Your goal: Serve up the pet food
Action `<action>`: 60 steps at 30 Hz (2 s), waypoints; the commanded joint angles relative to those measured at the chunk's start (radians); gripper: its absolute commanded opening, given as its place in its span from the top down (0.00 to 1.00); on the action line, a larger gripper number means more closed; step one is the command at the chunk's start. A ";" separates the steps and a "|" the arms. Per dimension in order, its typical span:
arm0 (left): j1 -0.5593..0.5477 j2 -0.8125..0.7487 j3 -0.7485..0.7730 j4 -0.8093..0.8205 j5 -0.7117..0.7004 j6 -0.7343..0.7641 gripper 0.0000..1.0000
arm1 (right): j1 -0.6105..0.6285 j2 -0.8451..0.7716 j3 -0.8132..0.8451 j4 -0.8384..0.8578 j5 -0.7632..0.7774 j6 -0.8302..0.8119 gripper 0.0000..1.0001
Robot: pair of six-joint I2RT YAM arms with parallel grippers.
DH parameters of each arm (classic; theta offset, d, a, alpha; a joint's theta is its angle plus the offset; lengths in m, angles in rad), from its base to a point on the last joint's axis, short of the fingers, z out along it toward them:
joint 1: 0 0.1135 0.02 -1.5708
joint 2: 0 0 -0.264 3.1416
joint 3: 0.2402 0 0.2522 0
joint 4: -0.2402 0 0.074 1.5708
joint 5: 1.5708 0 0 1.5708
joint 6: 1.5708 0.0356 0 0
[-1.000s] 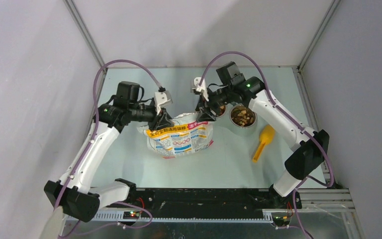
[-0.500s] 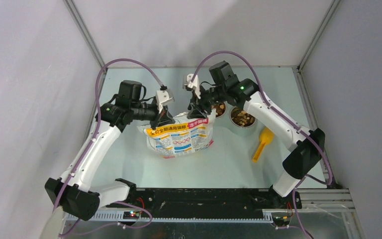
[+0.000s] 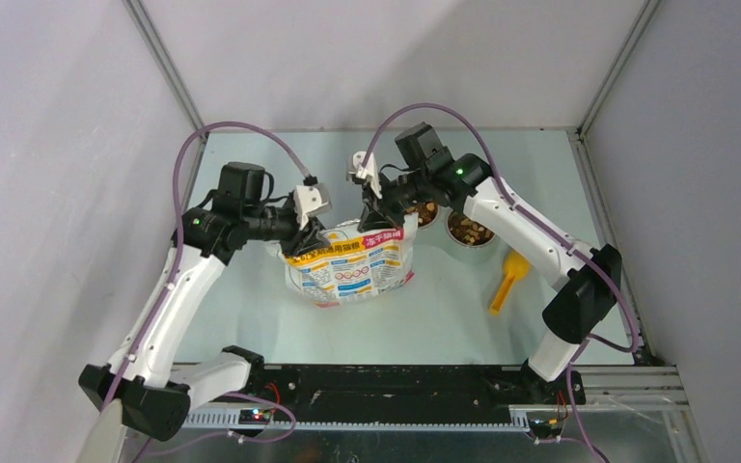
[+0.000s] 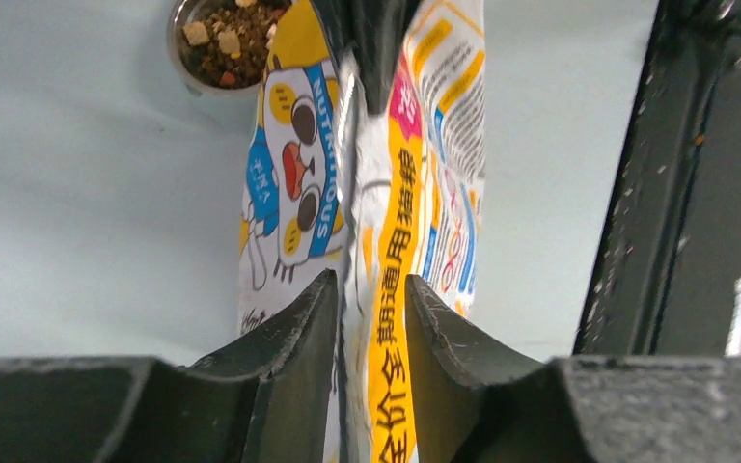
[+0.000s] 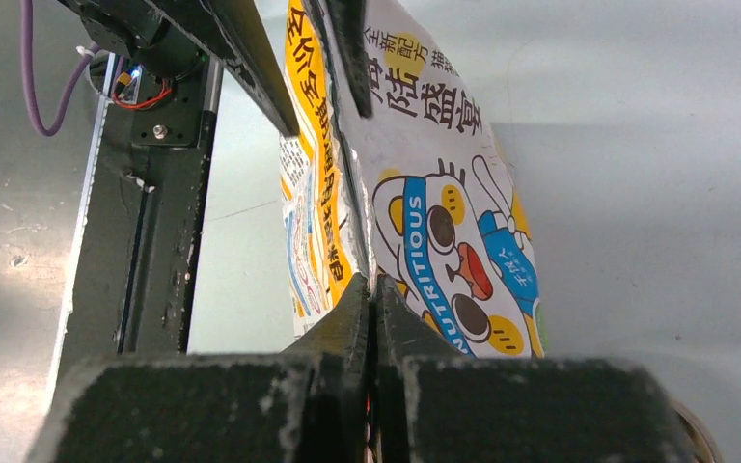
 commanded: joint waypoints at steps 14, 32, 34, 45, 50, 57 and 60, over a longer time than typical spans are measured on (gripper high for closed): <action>0.060 -0.091 0.052 -0.200 -0.293 0.267 0.77 | -0.032 -0.028 0.052 -0.002 -0.036 -0.042 1.00; 0.213 -0.112 0.077 -0.300 -0.301 0.351 0.84 | -0.042 -0.035 0.043 -0.014 -0.047 -0.060 1.00; 0.214 -0.122 0.062 -0.276 -0.315 0.346 0.94 | -0.042 -0.034 0.044 -0.015 -0.047 -0.061 1.00; 0.225 -0.164 0.018 -0.149 -0.198 0.202 0.99 | 0.021 0.001 0.086 0.004 -0.084 -0.036 0.57; 0.226 -0.172 -0.012 -0.126 -0.173 0.160 1.00 | 0.081 0.045 0.106 0.012 -0.054 -0.052 0.53; 0.226 -0.193 -0.027 -0.095 -0.172 0.128 1.00 | 0.111 0.089 0.155 0.051 0.004 -0.037 0.84; 0.227 -0.190 -0.022 -0.101 -0.176 0.134 1.00 | 0.111 0.089 0.153 0.047 0.039 -0.053 1.00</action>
